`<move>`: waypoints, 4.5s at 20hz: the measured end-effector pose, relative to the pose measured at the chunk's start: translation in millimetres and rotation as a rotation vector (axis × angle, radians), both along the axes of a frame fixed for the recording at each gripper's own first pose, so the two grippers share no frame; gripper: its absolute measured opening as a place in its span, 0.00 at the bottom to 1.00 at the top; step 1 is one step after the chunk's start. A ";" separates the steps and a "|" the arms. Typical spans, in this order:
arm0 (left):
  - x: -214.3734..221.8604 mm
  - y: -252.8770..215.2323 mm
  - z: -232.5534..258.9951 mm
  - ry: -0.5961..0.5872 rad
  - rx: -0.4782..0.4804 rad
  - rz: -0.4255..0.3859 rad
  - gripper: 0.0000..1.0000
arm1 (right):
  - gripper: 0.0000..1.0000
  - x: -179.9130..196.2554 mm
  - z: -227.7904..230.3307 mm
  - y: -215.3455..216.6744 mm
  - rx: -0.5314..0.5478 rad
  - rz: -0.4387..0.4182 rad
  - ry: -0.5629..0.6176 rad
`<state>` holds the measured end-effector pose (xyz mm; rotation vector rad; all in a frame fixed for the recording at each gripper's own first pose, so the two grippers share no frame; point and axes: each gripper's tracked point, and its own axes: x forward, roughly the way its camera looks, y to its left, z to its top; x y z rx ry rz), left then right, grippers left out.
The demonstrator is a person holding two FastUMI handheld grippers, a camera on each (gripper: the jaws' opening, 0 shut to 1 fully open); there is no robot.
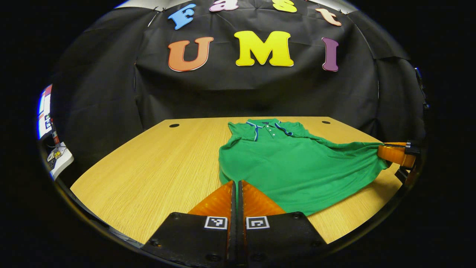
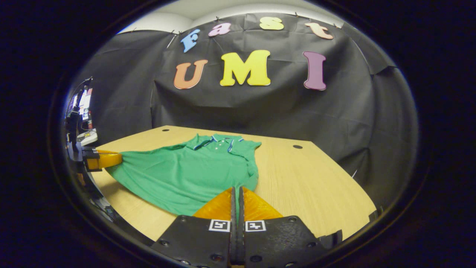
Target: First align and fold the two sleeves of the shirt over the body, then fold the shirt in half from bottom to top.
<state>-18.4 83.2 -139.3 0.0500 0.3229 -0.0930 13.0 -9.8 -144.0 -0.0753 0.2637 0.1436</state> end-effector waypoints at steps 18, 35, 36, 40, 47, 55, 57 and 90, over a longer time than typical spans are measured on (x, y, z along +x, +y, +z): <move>245.5 -10.1 139.0 -0.221 -0.010 -0.010 0.05 | 0.00 250.8 126.2 3.5 -0.043 -0.116 -0.190; 472.3 -11.9 19.7 -0.033 -0.032 -0.020 0.06 | 0.00 481.9 52.0 1.5 -0.140 -0.248 -0.082; 475.0 -10.5 14.0 -0.027 -0.026 -0.011 0.06 | 0.00 484.8 47.7 3.0 -0.142 -0.253 -0.076; 474.6 -12.4 -2.2 0.005 -0.027 0.000 0.55 | 0.63 488.6 24.9 -7.4 -0.204 -0.294 -0.039; 423.8 -10.2 20.3 0.037 -0.073 0.066 1.00 | 0.95 437.9 65.6 -7.2 -0.124 -0.271 -0.049; 313.7 -16.6 93.5 -0.083 -0.084 0.047 1.00 | 0.95 329.6 127.5 5.3 -0.091 -0.221 -0.138; 282.7 -18.3 109.1 -0.115 -0.070 0.040 1.00 | 0.95 293.1 144.5 15.8 -0.062 -0.190 -0.171; -41.5 -68.4 143.8 -0.264 -0.061 -0.074 1.00 | 0.96 -60.0 132.7 7.5 -0.003 -0.164 -0.306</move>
